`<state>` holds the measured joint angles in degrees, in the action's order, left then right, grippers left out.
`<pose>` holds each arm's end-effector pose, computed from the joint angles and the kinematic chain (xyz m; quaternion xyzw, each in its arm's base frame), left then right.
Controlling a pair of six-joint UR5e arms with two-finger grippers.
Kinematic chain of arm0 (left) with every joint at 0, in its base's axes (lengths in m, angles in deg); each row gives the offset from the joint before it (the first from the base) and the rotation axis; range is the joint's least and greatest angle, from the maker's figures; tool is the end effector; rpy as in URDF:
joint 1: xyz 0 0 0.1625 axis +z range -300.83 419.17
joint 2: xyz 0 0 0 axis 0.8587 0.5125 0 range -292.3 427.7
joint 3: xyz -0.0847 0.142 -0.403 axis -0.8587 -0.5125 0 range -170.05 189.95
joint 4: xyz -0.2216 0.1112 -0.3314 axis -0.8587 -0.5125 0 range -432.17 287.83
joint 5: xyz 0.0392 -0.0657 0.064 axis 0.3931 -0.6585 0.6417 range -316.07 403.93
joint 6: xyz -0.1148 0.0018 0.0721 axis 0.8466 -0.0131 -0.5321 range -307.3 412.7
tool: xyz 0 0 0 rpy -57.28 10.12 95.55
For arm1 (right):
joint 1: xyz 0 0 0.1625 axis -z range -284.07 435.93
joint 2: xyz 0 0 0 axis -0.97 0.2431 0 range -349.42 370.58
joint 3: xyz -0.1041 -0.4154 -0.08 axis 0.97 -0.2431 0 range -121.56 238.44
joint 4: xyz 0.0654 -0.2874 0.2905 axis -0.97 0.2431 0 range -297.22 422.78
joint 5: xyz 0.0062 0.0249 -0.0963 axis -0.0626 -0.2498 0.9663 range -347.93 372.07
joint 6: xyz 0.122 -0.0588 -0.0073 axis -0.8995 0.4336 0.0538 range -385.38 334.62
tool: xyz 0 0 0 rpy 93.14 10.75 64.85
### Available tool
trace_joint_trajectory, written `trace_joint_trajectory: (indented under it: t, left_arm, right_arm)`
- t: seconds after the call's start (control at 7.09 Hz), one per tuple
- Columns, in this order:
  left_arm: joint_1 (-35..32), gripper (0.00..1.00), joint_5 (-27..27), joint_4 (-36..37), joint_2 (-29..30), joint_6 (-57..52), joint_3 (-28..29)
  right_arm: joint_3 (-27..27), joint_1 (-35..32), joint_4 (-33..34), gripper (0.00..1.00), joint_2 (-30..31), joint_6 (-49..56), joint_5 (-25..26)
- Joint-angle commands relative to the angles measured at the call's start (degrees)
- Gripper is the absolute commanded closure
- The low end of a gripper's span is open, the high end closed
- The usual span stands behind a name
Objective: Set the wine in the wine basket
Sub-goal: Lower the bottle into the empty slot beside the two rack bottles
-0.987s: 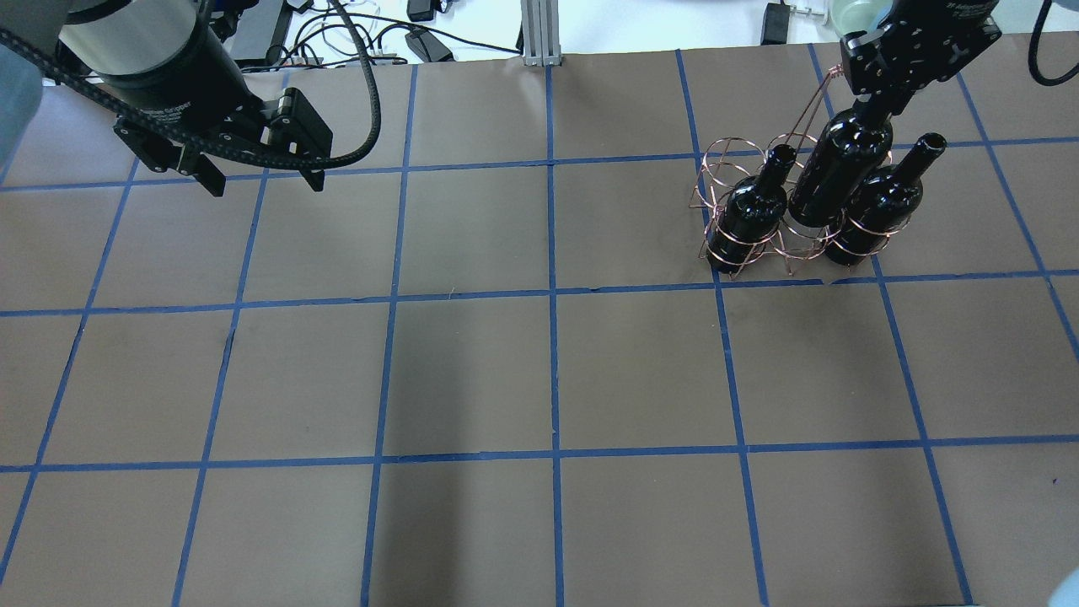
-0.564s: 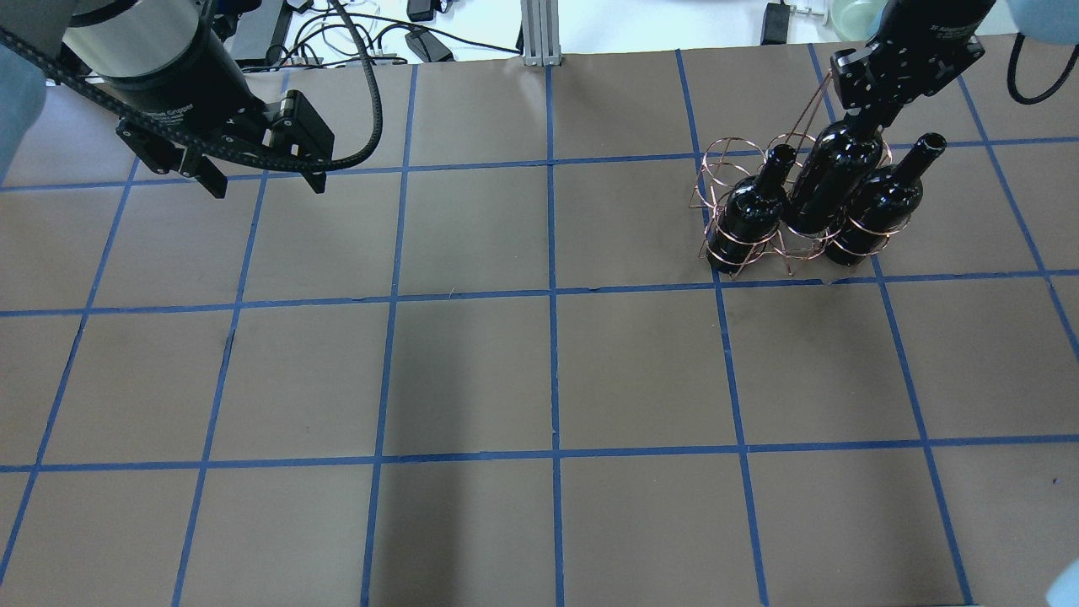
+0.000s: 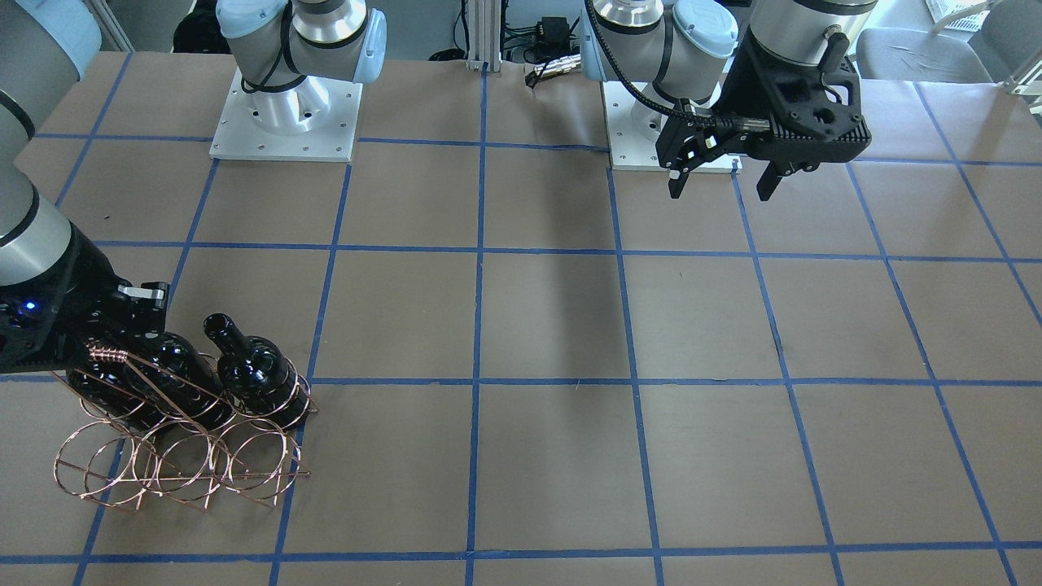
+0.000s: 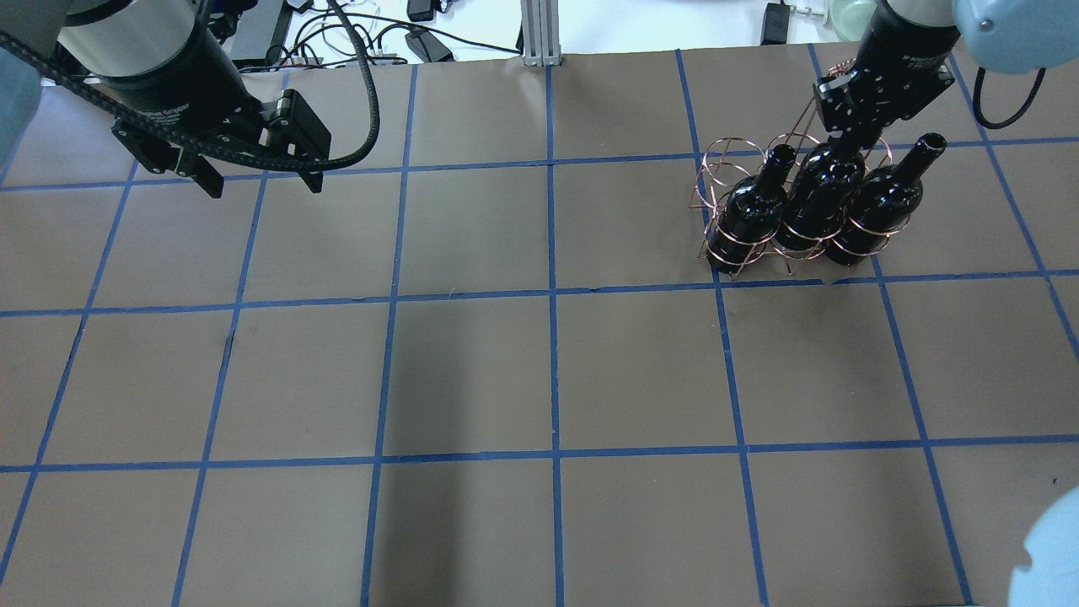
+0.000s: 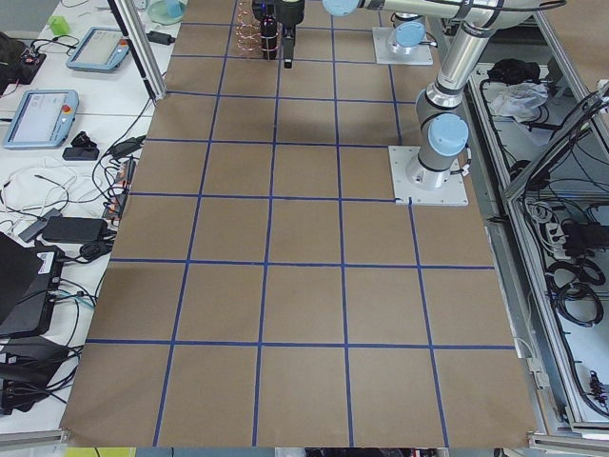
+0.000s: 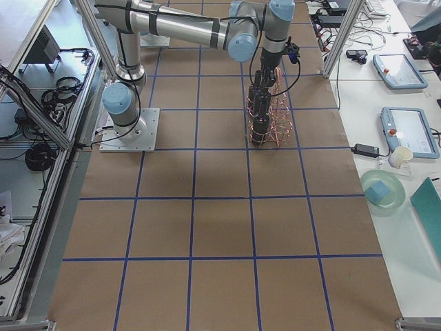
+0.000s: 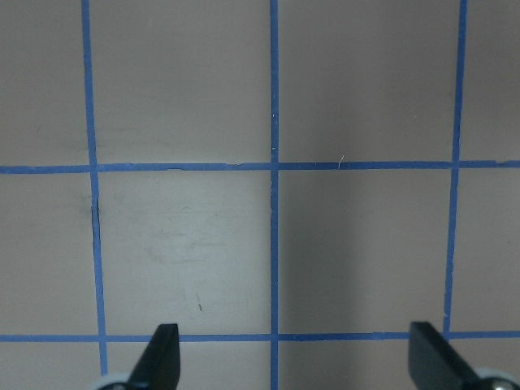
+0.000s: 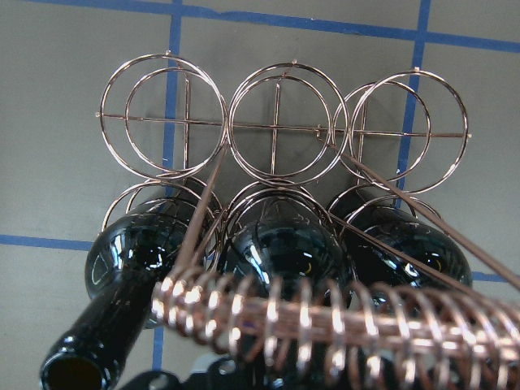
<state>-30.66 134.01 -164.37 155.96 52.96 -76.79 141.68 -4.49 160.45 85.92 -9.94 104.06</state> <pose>-0.1316 -0.4838 0.5015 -0.0038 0.9997 -0.0245 0.0007 0.0273 -0.6105 0.3942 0.0511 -0.9985 -0.0058 0.0166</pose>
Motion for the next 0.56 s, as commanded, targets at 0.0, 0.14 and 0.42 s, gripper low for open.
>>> trace_joint_trajectory:
  t: [0.0,0.14,0.42]
  left_arm:
    - [-0.1,0.00,-0.1,-0.1,0.0,0.0,0.0]
    - [-0.1,0.00,-0.2,-0.1,0.1,0.0,-0.1]
    - [-0.2,0.00,-0.2,-0.1,0.1,0.0,-0.2]
  right_arm:
    - [0.1,0.0,0.2,0.22,0.3,0.7,0.0]
    - [-0.1,0.0,0.2,0.00,0.8,1.3,-0.1]
    - [-0.8,-0.1,-0.5,0.00,4.2,1.0,-0.1]
